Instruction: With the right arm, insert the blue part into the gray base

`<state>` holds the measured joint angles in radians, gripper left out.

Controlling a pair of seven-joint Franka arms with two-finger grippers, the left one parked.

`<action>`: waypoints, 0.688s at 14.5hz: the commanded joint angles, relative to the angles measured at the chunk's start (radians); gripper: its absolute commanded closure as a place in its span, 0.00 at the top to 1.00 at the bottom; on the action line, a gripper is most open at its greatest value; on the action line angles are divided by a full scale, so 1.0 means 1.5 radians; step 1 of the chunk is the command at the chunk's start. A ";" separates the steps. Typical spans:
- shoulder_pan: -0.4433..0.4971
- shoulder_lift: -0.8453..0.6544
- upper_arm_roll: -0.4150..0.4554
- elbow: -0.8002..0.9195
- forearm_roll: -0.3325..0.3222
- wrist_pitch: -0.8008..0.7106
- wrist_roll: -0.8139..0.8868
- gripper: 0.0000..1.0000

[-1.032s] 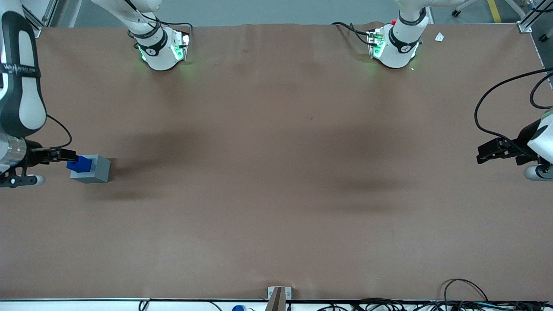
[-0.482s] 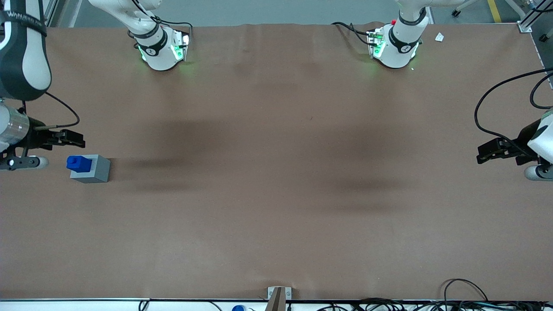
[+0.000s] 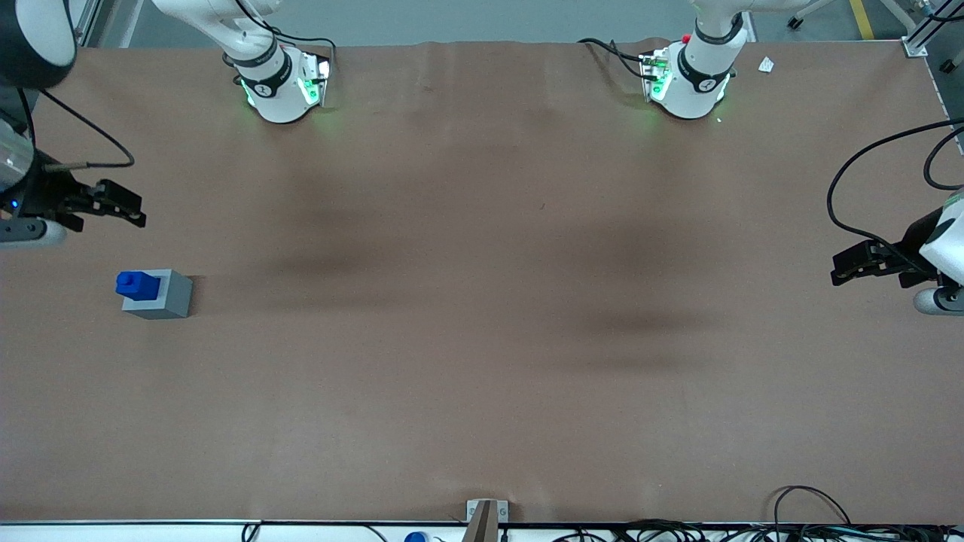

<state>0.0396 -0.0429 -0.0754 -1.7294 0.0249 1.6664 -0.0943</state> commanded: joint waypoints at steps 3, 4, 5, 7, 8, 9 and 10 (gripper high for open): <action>0.022 -0.063 -0.004 -0.043 0.013 -0.014 0.070 1.00; 0.023 -0.069 -0.004 -0.045 0.011 -0.020 0.070 1.00; 0.023 -0.078 -0.004 -0.054 0.009 -0.021 0.070 1.00; 0.024 -0.091 -0.003 -0.067 -0.004 -0.020 0.069 1.00; 0.023 -0.092 -0.003 -0.065 -0.005 -0.019 0.068 1.00; 0.023 -0.092 -0.003 -0.060 -0.005 -0.019 0.069 1.00; 0.022 -0.091 -0.003 -0.052 -0.006 -0.020 0.070 1.00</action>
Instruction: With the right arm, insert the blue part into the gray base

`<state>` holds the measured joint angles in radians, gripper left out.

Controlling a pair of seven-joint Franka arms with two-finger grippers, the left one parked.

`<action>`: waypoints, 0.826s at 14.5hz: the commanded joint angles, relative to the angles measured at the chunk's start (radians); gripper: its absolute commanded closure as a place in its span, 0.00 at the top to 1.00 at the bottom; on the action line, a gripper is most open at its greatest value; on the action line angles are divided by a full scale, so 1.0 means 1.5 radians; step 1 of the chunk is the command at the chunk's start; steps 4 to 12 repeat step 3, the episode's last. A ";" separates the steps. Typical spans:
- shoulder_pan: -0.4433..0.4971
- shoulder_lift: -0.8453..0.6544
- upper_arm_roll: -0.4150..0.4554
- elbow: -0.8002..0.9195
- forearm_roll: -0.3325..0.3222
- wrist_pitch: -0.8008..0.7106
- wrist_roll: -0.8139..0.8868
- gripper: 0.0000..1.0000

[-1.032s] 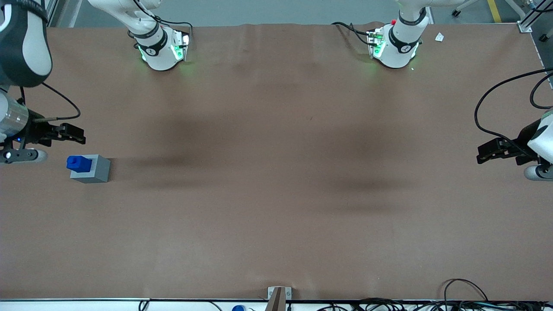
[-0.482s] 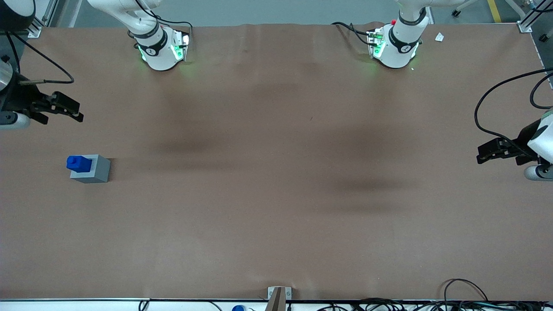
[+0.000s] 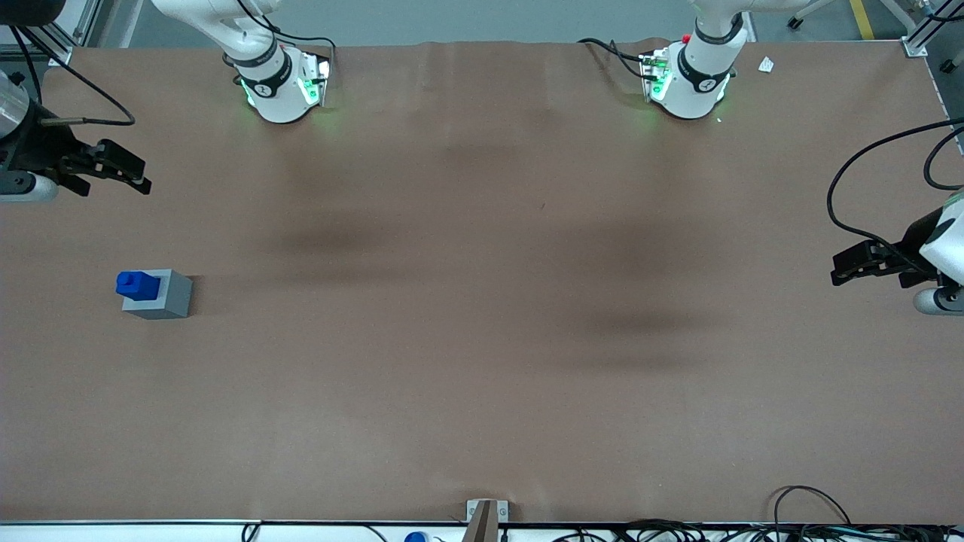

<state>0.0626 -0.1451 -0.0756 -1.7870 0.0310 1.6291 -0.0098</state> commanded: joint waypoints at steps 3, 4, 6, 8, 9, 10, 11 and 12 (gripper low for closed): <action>0.005 -0.018 -0.004 0.008 -0.010 -0.003 0.012 1.00; 0.005 -0.018 -0.004 0.008 -0.010 -0.003 0.012 1.00; 0.005 -0.018 -0.004 0.008 -0.010 -0.003 0.012 1.00; 0.005 -0.018 -0.004 0.008 -0.010 -0.003 0.012 1.00; 0.005 -0.018 -0.004 0.008 -0.010 -0.003 0.012 1.00; 0.005 -0.018 -0.004 0.008 -0.010 -0.003 0.012 1.00; 0.005 -0.018 -0.004 0.008 -0.010 -0.003 0.012 1.00; 0.005 -0.018 -0.004 0.008 -0.010 -0.003 0.012 1.00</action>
